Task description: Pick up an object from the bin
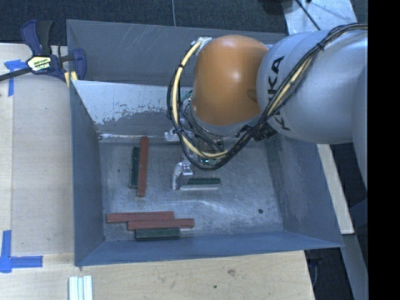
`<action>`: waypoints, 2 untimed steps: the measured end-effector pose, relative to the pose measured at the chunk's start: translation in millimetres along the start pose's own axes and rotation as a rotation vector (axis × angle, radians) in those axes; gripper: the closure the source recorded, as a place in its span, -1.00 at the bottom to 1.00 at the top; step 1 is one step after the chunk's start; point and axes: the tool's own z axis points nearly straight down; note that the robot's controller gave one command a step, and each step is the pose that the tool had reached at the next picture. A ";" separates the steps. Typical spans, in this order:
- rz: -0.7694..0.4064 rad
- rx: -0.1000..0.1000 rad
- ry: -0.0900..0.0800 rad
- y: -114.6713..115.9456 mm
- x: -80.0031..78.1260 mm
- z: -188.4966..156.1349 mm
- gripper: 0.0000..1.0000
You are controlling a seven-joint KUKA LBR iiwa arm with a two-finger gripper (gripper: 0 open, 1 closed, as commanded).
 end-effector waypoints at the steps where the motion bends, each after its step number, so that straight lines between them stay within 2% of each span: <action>1: 0.001 -0.001 -0.004 -0.3 -0.6 -2.9 -1.00; 2: -0.005 -0.001 -0.007 -0.2 -1.8 -5.7 -1.00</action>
Offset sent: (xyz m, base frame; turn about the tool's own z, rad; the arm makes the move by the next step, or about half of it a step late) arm 0.0234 0.0158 0.0842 -0.2968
